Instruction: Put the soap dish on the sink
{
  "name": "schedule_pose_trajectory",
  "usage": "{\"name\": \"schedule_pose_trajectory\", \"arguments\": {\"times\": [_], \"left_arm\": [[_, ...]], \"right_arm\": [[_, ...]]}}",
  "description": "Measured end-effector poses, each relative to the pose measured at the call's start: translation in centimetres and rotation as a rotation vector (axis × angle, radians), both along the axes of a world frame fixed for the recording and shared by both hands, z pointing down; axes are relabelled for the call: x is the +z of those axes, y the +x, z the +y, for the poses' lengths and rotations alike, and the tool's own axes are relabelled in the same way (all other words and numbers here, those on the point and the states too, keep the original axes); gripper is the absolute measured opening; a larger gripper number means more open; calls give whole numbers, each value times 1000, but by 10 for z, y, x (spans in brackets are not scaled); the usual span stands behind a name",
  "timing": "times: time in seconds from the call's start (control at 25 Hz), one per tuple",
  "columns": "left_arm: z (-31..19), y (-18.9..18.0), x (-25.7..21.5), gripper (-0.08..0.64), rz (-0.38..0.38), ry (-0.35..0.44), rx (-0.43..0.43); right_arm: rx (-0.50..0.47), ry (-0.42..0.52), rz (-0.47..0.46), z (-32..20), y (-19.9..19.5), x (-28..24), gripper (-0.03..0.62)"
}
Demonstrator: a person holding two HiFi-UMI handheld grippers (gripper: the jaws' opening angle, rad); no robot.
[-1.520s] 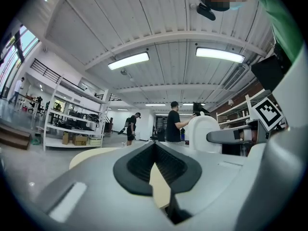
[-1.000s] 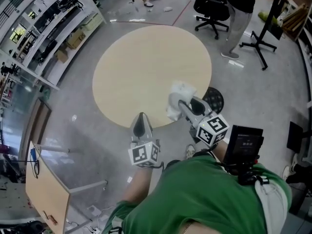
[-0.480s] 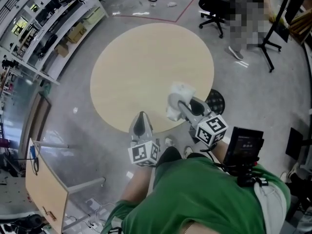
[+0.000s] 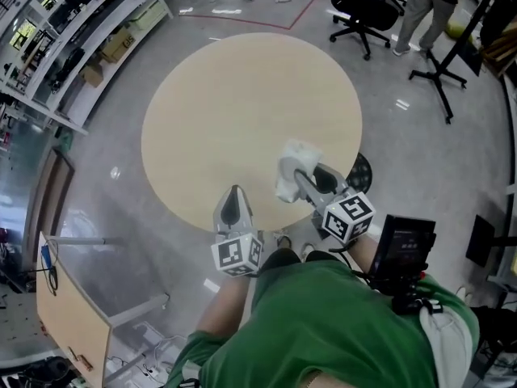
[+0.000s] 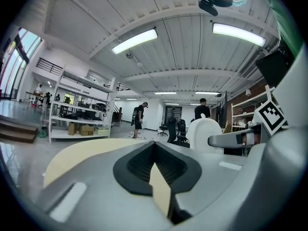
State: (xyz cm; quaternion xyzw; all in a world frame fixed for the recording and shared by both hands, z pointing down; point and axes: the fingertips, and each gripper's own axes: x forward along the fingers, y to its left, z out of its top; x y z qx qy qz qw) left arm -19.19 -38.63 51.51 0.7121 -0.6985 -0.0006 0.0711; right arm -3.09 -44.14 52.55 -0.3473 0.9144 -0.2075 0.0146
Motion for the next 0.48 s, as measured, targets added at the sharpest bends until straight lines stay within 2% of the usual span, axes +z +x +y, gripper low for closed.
{"name": "schedule_pose_trajectory", "arguments": {"times": [0.24,0.48], "left_arm": [[-23,-24,30,6,14,-76,-9],[-47,-33,64,6,26,-155,3]], "right_arm": [[10,-67,45,-30,-20,30,143],[6,-146,96,-58,-36,73,143]]}}
